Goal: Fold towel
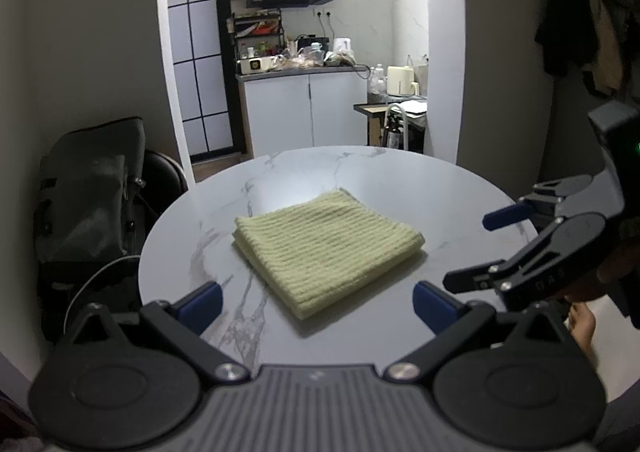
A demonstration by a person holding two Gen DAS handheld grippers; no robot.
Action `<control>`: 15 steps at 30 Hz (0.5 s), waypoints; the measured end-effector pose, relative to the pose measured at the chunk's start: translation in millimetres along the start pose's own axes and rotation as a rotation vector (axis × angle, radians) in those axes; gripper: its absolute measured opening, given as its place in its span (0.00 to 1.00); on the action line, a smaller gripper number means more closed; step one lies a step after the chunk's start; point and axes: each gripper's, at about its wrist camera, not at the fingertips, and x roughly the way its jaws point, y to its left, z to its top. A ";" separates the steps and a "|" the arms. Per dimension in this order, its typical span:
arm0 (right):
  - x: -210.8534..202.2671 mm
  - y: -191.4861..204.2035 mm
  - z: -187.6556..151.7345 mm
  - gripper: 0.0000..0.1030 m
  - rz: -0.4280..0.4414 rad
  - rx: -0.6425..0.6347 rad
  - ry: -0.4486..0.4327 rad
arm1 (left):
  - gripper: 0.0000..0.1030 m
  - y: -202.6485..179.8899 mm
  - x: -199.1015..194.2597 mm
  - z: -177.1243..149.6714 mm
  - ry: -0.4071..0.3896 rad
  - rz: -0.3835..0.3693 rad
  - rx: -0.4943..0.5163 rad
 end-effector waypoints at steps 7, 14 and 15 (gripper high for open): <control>-0.8 5.5 -6.5 0.99 0.026 -0.037 0.014 | 1.00 -4.4 3.8 -4.4 0.014 0.003 -0.003; 0.6 8.2 -12.1 0.99 0.031 -0.057 0.026 | 1.00 -5.6 9.7 -8.4 0.030 0.008 -0.016; 0.7 7.4 -11.7 0.99 0.030 -0.052 0.025 | 1.00 -5.8 10.2 -9.2 0.033 0.009 -0.015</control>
